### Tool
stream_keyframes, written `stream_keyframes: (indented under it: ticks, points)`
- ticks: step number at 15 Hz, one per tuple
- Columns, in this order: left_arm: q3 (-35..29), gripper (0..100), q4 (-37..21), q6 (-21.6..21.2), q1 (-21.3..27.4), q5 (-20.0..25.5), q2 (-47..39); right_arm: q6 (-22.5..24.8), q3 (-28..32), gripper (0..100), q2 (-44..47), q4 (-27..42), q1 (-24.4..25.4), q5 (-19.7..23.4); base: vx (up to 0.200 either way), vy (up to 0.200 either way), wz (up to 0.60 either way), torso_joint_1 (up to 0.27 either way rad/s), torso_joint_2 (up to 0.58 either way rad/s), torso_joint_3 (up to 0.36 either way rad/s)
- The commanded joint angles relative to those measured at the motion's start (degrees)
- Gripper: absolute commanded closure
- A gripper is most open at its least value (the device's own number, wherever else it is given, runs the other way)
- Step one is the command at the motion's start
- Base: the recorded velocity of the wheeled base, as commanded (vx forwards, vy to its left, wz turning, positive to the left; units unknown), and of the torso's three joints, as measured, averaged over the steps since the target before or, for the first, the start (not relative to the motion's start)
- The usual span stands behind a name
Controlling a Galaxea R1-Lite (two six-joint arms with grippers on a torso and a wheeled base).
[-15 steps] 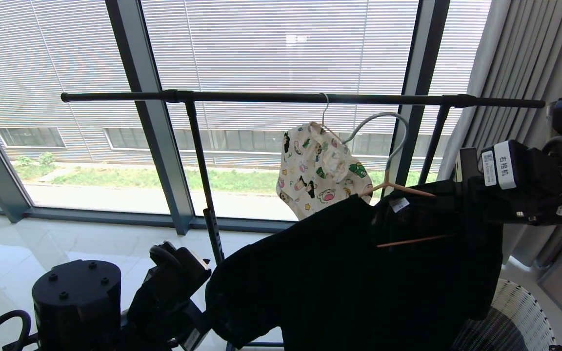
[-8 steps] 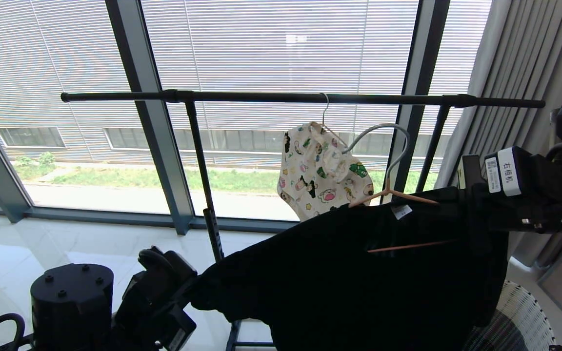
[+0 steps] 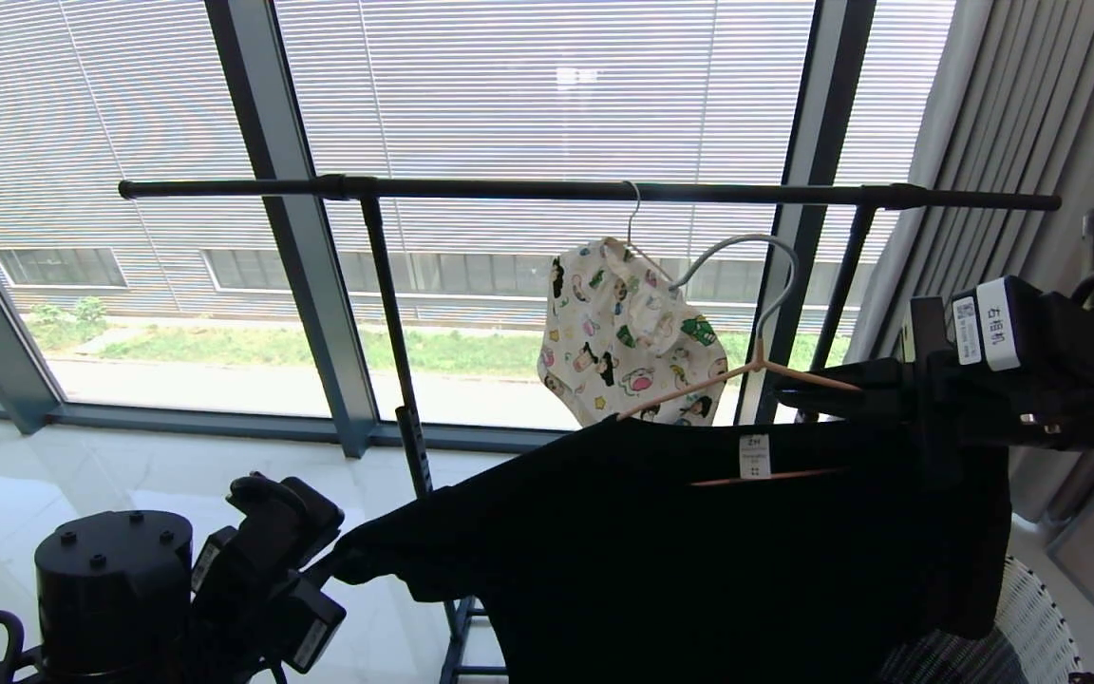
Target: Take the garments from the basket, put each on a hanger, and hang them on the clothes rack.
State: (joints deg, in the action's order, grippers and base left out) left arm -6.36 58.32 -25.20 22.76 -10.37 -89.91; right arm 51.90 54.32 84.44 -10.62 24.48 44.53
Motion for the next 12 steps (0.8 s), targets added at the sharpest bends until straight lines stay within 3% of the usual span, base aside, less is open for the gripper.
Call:
stream_keyframes:
  ticks: [1, 4, 8, 12]
  points:
    - [0.1, 0, 1.4, -0.1, 1.2, 0.0, 0.2, 0.0, -0.1, 100, 0.0, 0.0, 0.0, 0.0, 0.0, 0.0, 0.0, 0.0, 0.0, 0.0]
    - [-0.1, 0, 2.4, -0.2, 1.2, -2.8, 0.4, -0.1, -0.4, 100, 0.0, 0.0, 0.0, 0.1, 0.0, 0.0, 0.0, 0.0, 0.0, 0.0]
    - [0.4, 0, 4.1, 0.1, 1.0, -14.1, 0.8, -2.0, -3.0, 100, 0.3, 0.0, -0.6, 0.1, 0.0, 0.0, 0.0, 0.0, 0.0, 0.0]
    - [1.2, 0, 4.3, 0.1, 0.5, -17.8, 3.2, -2.1, -4.6, 100, 0.5, 0.0, -5.2, 0.0, 0.0, 0.0, 0.0, 0.0, 0.0, 0.0]
